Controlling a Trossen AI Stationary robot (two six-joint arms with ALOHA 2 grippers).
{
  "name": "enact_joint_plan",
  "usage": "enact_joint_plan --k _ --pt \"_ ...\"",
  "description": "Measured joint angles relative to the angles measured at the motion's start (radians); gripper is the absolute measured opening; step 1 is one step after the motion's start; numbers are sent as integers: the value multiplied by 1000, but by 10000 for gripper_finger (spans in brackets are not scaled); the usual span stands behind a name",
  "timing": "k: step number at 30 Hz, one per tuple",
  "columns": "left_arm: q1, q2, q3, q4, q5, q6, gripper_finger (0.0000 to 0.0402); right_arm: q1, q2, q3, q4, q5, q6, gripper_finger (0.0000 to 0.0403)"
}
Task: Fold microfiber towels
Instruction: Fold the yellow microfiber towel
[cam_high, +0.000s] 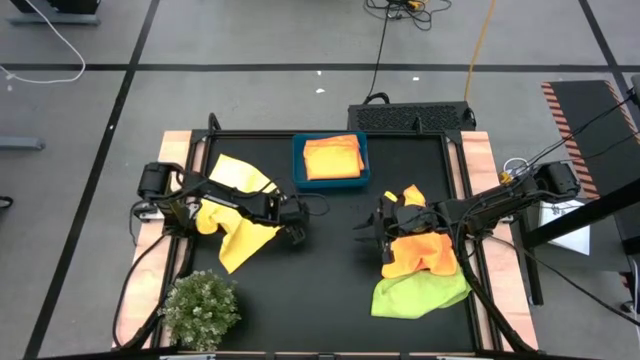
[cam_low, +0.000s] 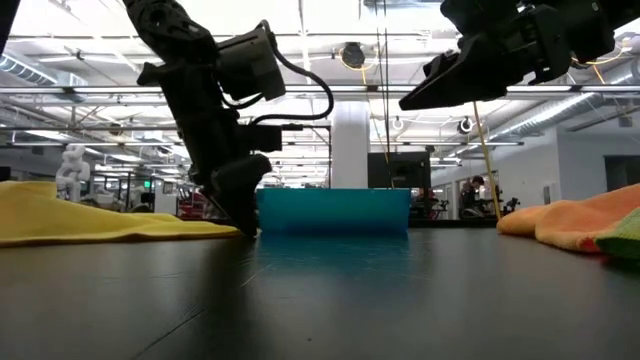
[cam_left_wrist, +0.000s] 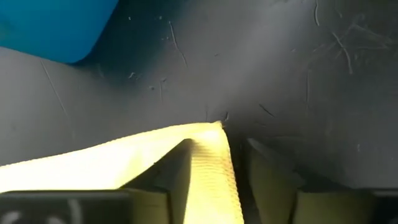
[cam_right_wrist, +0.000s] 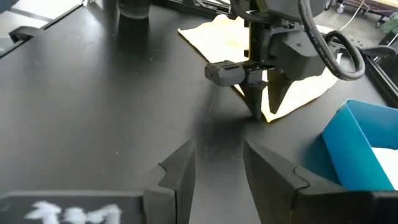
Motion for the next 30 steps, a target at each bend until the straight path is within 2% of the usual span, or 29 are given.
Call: enact_joint_plan --k 6,7,11,16,23,30 --pt "-12 1 -2 20 -35 43 22 17 0 0 9 -1 21 125" --pt "-16 -5 -4 21 -37 50 12 18 0 0 16 -1 11 125" --pt "-28 -54 9 -8 -16 95 5 19 0 0 71 -1 -43 125" --pt "-89 -144 96 14 -2 159 3 19 16 0 88 -2 -43 129" --pt "-187 -135 260 15 6 263 1 19 154 -1 218 -1 -66 130" --pt "-238 -131 269 18 6 270 1 19 264 -1 379 7 -113 130"
